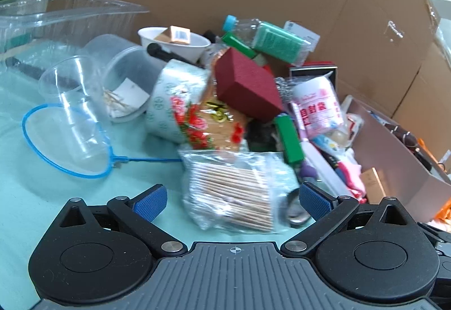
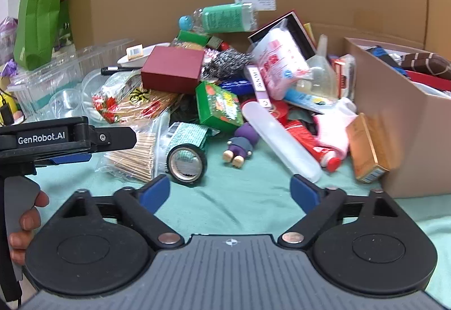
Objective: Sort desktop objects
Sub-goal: 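Move both tools back from the box to the cluttered pile, then grasp the small bag of grey beads with the left tool while the right tool grasps the black tape roll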
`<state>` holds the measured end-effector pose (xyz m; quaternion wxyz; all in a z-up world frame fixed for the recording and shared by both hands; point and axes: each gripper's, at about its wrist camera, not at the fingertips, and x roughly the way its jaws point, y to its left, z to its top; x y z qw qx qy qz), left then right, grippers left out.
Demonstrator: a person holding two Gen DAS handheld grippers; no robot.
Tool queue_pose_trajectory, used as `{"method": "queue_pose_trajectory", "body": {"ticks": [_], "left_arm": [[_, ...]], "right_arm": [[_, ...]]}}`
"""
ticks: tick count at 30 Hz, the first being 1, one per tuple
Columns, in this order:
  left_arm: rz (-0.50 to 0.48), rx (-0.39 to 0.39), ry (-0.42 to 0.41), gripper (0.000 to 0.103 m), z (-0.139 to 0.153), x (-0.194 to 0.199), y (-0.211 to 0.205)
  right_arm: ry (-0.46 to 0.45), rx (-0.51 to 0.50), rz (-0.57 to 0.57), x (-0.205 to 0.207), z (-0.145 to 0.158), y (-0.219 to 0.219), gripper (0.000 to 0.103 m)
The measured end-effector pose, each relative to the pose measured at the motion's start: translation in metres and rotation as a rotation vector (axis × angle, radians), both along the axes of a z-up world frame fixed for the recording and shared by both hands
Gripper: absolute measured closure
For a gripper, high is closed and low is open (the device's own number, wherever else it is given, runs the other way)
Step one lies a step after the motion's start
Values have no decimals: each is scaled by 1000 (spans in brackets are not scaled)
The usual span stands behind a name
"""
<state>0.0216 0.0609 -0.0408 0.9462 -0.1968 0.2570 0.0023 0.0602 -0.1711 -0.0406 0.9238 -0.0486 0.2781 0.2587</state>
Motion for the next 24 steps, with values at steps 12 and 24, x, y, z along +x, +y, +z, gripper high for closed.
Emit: {"method": "queue_pose_trajectory", "body": {"ticks": [12, 24], "left_arm": [[-98, -118, 36, 17, -14, 25, 20], [-167, -92, 56, 68, -13, 25, 11]], "right_arm": [[-7, -46, 61, 11, -7, 26, 29], [13, -60, 72, 20, -10, 34, 57]]}}
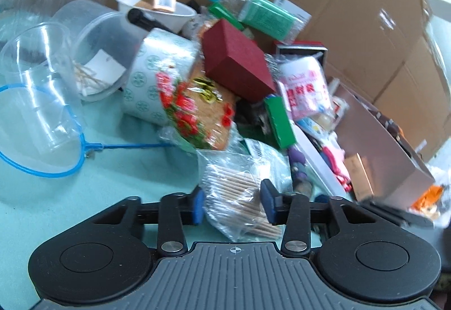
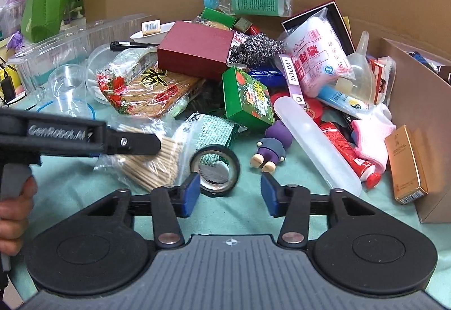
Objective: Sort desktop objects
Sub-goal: 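Grasp the small bag of grey beads with the left tool while the right tool grasps the black tape roll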
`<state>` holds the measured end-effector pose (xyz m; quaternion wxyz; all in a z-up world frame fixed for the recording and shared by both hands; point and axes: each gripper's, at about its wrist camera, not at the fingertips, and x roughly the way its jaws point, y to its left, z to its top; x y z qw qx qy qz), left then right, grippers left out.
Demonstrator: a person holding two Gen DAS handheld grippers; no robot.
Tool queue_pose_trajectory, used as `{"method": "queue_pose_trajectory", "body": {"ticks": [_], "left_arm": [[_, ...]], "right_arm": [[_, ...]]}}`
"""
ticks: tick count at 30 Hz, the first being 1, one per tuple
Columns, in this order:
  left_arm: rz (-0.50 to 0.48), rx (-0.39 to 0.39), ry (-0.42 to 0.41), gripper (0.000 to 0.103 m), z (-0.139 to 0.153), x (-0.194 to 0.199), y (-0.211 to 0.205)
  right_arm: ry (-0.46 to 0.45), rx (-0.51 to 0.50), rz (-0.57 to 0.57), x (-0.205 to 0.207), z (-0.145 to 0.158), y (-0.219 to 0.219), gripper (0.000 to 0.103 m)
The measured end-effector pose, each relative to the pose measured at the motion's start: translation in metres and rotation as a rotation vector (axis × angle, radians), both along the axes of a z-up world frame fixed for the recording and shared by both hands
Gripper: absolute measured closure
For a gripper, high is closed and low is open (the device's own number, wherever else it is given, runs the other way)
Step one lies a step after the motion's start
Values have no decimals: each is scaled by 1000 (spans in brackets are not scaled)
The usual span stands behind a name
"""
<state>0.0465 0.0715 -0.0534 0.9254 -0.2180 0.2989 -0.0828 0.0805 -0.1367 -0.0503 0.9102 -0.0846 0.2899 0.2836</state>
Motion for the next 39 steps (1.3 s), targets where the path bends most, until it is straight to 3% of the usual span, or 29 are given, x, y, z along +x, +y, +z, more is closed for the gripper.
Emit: {"method": "queue_pose_trajectory", "body": {"ticks": [3, 5, 8, 9, 14, 16, 19, 22, 26, 28, 30, 32, 33, 35, 36, 37, 39], "left_arm": [[-34, 25, -16, 78, 4, -6, -8], [-60, 29, -31, 78, 7, -10, -13], [-97, 29, -45, 72, 12, -13, -19], [-107, 28, -51, 63, 12, -12, -21], [-113, 24, -26, 62, 8, -5, -28], [-118, 24, -22, 65, 7, -4, -29], [-128, 45, -30, 80, 8, -5, -31], [-107, 45, -28, 79, 8, -5, -28], [-87, 30, -12, 69, 6, -3, -25], [-96, 41, -16, 80, 6, -4, -27], [-108, 53, -21, 82, 8, -5, -29], [-108, 57, -21, 80, 9, -5, -31], [-107, 57, -19, 65, 8, -5, -32], [-103, 54, -9, 64, 6, -5, -34], [-108, 56, -4, 68, 5, -5, -35], [-115, 57, -3, 86, 5, -6, -36], [-130, 58, -7, 89, 6, -9, -39]], "right_arm": [[-4, 3, 7, 0, 1, 0, 67], [-8, 3, 6, 0, 1, -1, 78], [-5, 13, 1, 1, 1, -3, 78], [-5, 14, -1, 1, 1, -3, 78], [0, 21, -7, 4, 0, -4, 78], [0, 26, -14, 6, -1, -5, 78], [11, 38, -21, 12, -2, -6, 78], [29, 55, -24, 17, -5, -6, 78], [45, 68, -11, 18, -7, -6, 82], [39, 65, -11, 17, -6, -6, 88], [32, 61, -17, 15, -4, -8, 91], [31, 66, -25, 13, -2, -11, 92], [32, 72, -29, 12, -2, -13, 92], [34, 76, -36, 9, -1, -16, 92], [35, 74, -40, 8, -1, -18, 92], [34, 71, -42, 6, -1, -19, 92], [34, 68, -47, 2, 0, -22, 92]]}}
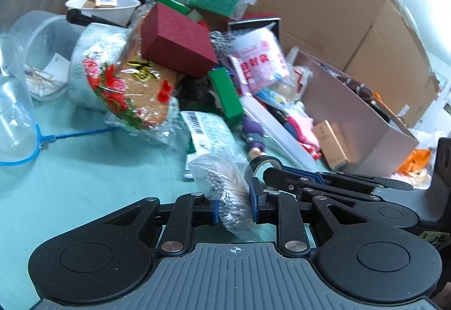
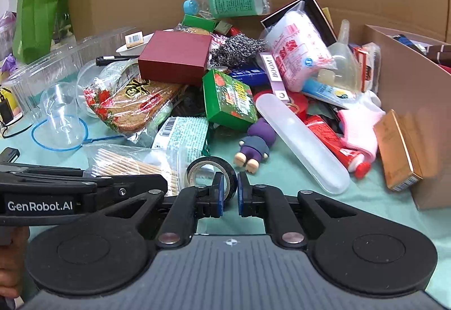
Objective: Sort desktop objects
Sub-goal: 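Grasp the small bag of grey beads with the left tool while the right tool grasps the black tape roll, then carry the bead bag with the left tool while the right tool carries the tape roll to the box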
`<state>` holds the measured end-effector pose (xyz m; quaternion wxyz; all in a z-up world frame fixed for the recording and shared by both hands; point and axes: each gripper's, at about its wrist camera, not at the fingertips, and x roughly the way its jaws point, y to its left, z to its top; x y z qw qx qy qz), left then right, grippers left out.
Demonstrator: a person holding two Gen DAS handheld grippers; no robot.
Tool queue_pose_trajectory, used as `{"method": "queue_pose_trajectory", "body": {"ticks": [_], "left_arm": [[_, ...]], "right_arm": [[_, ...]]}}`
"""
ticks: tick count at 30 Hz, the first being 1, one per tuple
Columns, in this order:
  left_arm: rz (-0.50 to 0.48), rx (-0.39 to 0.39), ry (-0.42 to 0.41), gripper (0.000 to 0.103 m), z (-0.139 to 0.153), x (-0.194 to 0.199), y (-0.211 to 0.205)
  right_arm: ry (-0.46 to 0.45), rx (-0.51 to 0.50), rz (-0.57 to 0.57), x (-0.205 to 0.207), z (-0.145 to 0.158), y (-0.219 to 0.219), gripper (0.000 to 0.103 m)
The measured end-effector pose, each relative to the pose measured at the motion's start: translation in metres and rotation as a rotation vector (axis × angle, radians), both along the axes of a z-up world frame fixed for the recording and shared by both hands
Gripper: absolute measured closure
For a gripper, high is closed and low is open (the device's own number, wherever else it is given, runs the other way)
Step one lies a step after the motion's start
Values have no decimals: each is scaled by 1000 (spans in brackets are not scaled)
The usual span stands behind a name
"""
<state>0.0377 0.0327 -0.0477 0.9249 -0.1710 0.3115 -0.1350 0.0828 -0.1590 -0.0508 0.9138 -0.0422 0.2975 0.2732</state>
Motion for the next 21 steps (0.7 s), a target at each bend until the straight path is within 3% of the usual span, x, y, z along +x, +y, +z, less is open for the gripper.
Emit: {"method": "queue_pose_trajectory", "body": {"ticks": [10, 21], "left_arm": [[-38, 29, -47, 97, 18, -12, -24], [-150, 69, -141, 98, 55, -6, -83]], "right_arm": [[-8, 51, -33, -19, 8, -28, 92], [-102, 142, -140, -34, 35, -90, 93]]}}
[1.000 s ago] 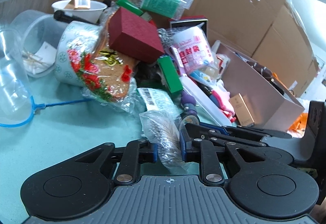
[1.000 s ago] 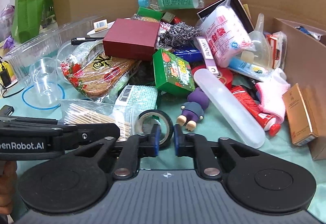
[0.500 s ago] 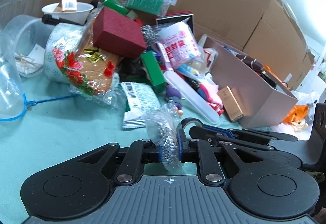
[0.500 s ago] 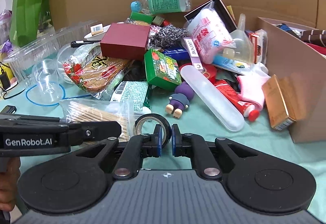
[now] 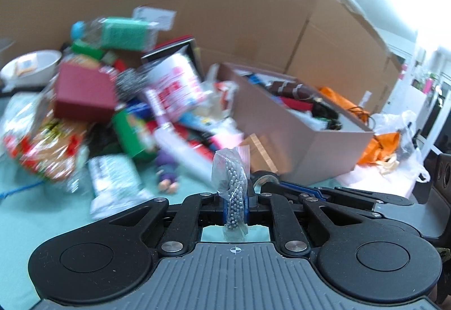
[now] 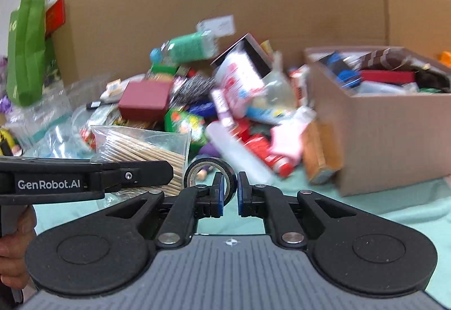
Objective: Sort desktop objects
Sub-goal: 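Carry the bead bag with the left tool while the right tool carries the tape roll to the box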
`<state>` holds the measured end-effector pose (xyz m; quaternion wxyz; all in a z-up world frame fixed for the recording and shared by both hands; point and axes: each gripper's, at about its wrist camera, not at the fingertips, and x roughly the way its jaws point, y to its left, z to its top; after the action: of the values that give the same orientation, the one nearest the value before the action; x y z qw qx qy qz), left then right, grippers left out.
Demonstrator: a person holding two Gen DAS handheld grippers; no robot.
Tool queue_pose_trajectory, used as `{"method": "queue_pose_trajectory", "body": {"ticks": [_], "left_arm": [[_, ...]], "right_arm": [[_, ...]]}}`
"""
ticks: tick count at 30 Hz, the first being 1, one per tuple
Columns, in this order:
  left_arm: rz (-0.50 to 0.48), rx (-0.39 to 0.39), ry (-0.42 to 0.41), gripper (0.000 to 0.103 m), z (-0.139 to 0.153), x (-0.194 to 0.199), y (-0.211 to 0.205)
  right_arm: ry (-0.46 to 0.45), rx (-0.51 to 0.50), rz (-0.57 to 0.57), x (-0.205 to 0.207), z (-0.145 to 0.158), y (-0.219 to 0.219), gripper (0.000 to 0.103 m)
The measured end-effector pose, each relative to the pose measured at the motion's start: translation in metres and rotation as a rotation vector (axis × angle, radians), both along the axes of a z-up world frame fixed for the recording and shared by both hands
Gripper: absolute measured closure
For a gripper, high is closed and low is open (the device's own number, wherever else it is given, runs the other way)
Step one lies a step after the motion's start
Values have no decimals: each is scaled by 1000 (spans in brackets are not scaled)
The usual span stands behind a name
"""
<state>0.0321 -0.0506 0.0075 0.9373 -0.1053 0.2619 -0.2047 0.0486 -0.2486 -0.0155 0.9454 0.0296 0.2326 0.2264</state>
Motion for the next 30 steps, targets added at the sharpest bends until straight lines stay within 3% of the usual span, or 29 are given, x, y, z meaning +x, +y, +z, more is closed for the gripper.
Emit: {"method": "queue_pose_trajectory", "body": {"ticks": [13, 20, 30], "left_arm": [[-158, 6, -116, 98, 48, 43, -99], [-218, -36, -115, 98, 58, 87, -149], [-267, -61, -85, 98, 51, 150, -207]], "right_arm": [[-161, -28, -212, 16, 41, -79, 93], [-194, -28, -321, 46, 50, -120, 93], [-195, -50, -432, 90, 47, -165, 93]]}}
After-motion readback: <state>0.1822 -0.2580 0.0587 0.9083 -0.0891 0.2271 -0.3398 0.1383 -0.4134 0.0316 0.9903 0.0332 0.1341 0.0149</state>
